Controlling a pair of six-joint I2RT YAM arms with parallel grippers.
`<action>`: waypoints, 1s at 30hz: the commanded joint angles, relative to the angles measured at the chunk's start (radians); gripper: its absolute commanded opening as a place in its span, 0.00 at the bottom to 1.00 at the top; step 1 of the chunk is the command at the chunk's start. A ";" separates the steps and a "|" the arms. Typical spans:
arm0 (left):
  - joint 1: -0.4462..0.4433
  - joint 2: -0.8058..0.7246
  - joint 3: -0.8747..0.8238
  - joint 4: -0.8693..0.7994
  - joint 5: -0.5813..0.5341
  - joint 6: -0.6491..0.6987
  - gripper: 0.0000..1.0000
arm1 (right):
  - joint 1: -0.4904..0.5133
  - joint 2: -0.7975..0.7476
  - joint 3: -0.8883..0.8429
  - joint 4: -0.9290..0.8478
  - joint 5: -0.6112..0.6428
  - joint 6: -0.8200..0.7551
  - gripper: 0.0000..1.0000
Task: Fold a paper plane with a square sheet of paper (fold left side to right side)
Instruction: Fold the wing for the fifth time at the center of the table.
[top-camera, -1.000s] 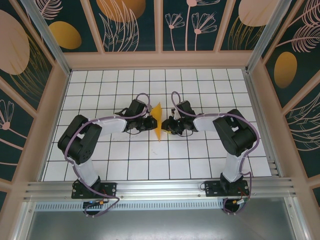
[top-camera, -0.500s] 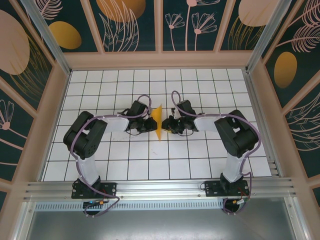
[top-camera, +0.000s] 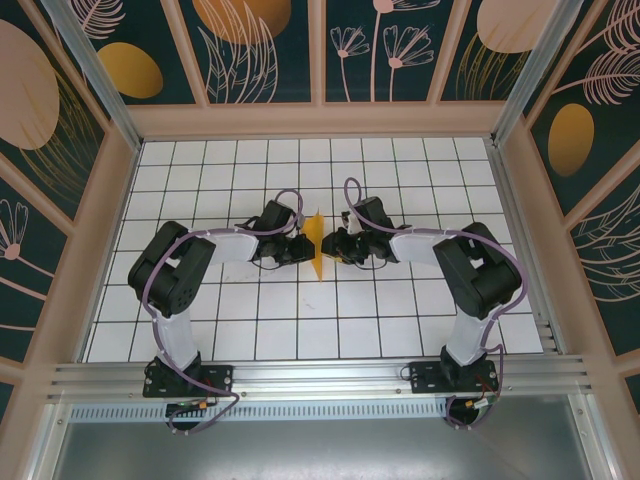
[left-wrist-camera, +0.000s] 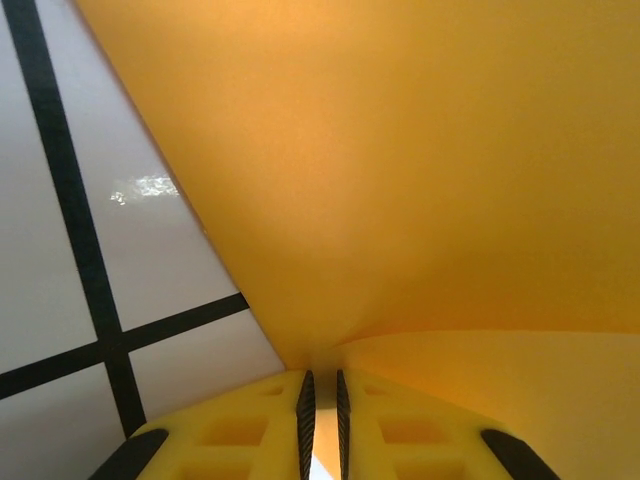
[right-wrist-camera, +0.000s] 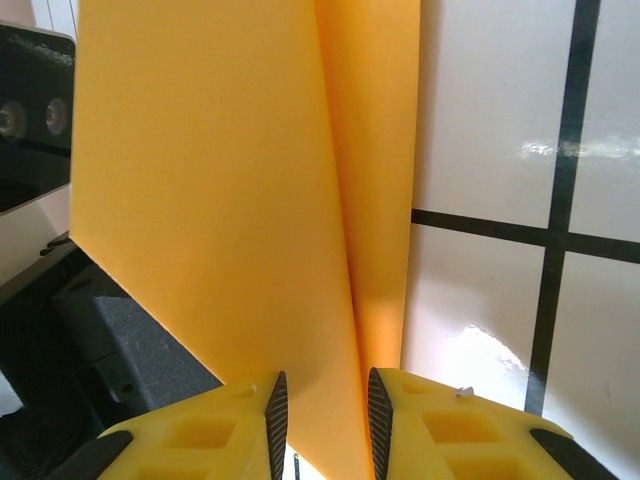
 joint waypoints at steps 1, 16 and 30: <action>-0.003 0.054 0.003 -0.010 -0.010 0.012 0.19 | 0.001 0.038 0.031 0.028 -0.024 -0.012 0.32; -0.003 0.063 0.041 -0.022 -0.018 0.020 0.13 | -0.004 0.065 0.042 -0.010 0.011 -0.034 0.32; -0.003 0.093 0.064 -0.054 -0.041 0.035 0.19 | -0.051 -0.033 -0.007 0.064 -0.033 -0.035 0.41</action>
